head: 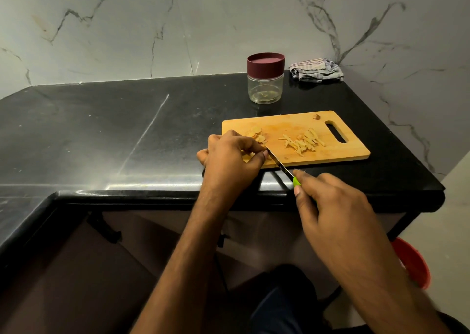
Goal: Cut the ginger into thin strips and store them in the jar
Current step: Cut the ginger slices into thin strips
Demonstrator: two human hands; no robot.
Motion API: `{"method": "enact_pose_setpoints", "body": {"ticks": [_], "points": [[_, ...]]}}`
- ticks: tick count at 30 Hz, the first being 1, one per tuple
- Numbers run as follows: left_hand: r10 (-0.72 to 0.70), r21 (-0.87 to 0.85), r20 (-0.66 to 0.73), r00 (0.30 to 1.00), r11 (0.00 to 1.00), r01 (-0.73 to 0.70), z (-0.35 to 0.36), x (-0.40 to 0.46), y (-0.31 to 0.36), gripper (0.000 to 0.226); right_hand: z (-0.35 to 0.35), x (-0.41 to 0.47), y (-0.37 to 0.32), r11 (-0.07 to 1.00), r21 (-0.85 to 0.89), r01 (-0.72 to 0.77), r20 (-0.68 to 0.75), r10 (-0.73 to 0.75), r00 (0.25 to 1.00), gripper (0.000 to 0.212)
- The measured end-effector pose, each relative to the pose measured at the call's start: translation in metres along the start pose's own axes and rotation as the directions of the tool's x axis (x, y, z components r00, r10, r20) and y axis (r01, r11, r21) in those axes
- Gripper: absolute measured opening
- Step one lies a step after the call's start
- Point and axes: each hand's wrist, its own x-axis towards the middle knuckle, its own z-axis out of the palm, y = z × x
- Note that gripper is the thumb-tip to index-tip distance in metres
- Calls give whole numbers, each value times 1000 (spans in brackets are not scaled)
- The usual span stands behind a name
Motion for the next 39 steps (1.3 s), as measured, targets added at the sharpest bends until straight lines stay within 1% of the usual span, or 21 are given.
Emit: {"method": "enact_pose_setpoints", "body": {"ticks": [3, 11, 16, 19, 22, 27, 29, 33, 36, 38, 39], "points": [[-8, -7, 18, 1000, 1000, 8, 0, 1, 0, 7, 2, 5, -1, 1000, 7, -14, 11, 14, 1000, 37], [-25, 2, 6, 1000, 1000, 25, -1, 1, 1, 7, -14, 3, 0, 998, -68, -10, 59, 14, 998, 37], [-13, 8, -5, 1000, 1000, 13, -1, 0, 1, 10, -12, 1, 6, 990, -132, -54, 32, 58, 998, 40], [67, 46, -2, 998, 997, -67, 0, -3, 3, 16, -9, 1, 6, 992, -110, -65, 50, 71, 996, 41], [161, 144, 34, 986, 976, -164, 3, -4, 5, 18, -6, 2, 7, 994, -90, -59, 40, 63, 997, 42], [201, 195, 94, 975, 957, -216, 4, -3, 3, 31, -6, 0, 8, 996, -74, -47, 22, 48, 999, 42], [191, 186, 93, 977, 961, -205, 4, -2, 3, 34, -8, 0, 9, 997, -60, -42, 8, 43, 999, 42], [94, 91, 1, 996, 991, -94, 3, -2, 2, 32, -11, 0, 9, 999, -34, -35, -23, 34, 999, 41], [44, 42, -26, 999, 998, -42, 2, -3, 2, 17, -12, 0, 7, 1000, 13, -20, -43, 21, 999, 38], [31, 27, -29, 999, 999, -31, 2, -3, 2, 6, -11, 0, 4, 1000, 30, -4, -40, 5, 999, 38], [28, 22, -30, 999, 999, -27, 1, -4, 2, 4, -10, 0, 4, 999, 34, 2, -38, -1, 999, 38]]}}
